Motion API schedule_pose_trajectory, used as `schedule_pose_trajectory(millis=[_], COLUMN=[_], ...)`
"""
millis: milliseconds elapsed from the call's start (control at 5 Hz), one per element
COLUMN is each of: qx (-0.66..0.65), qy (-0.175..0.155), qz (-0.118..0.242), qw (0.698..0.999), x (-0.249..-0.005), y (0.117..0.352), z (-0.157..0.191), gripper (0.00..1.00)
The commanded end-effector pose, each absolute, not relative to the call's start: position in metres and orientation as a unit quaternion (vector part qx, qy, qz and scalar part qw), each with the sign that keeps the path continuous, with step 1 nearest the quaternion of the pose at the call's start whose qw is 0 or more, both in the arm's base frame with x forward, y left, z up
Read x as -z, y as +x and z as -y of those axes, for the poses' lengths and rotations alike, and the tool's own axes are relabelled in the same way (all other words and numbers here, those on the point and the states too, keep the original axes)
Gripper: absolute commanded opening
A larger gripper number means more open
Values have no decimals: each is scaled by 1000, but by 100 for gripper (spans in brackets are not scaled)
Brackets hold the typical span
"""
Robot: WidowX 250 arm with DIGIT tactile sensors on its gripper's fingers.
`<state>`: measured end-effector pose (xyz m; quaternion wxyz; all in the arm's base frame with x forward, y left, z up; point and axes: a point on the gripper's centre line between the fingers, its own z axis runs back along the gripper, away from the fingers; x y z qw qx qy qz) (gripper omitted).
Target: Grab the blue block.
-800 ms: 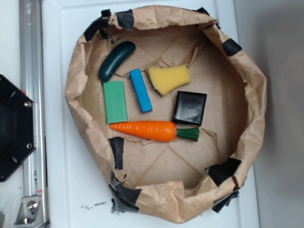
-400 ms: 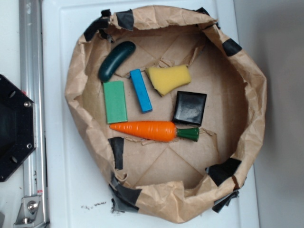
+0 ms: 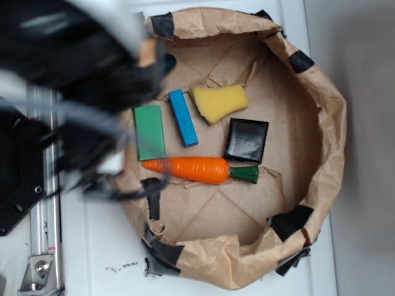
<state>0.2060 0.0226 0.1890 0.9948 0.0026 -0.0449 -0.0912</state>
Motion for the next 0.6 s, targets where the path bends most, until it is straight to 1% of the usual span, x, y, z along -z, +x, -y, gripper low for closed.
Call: schedule_pose_trajectory(millis=[0,200,400], qx=[207,216,203], qy=[18,0,-4], qz=[47,25,11], qw=[977,976,979], x=[-118,-86,-69], y=[231,232,243], z=[-35,-40,-42], gripper=[100,100,100])
